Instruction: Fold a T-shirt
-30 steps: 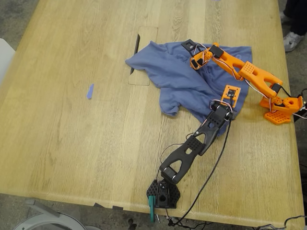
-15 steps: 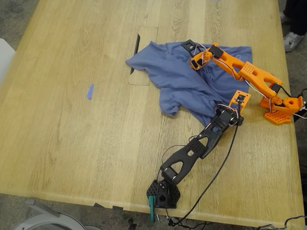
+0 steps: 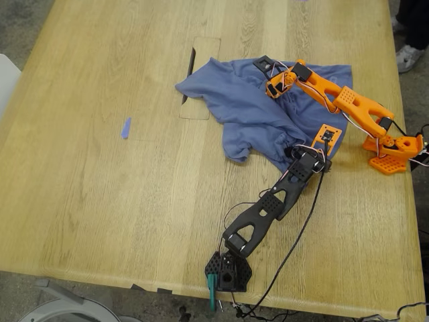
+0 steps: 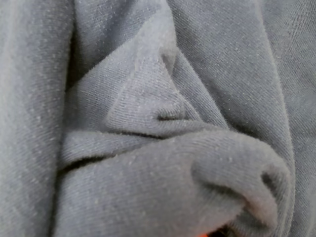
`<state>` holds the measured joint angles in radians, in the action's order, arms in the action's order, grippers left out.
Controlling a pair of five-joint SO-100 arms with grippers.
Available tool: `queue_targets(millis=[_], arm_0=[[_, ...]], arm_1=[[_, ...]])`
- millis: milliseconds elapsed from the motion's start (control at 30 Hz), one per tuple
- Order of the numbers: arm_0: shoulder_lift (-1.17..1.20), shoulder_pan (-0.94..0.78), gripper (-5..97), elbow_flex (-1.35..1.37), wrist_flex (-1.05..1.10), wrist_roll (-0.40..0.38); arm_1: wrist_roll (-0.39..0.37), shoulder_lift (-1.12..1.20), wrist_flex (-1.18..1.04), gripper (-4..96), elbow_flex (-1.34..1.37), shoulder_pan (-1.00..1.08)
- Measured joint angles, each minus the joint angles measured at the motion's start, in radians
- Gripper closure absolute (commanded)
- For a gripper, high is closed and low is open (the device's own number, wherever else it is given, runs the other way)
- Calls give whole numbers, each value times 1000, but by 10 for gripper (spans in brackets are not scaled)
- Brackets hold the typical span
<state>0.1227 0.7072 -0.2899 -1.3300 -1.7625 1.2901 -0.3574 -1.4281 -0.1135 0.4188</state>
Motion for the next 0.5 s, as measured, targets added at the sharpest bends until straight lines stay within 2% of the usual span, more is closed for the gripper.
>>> queue_targets(millis=[233, 433, 500], arm_0=[[-52, 61, 390, -8, 54, 2], [-83, 94, 407, -8, 101, 28], [-89, 100, 454, -8, 107, 29]], arm_1=[[-3, -6, -5, 915, 0, -9], [-5, -6, -5, 915, 0, -14], [-5, -6, -5, 915, 0, -14]])
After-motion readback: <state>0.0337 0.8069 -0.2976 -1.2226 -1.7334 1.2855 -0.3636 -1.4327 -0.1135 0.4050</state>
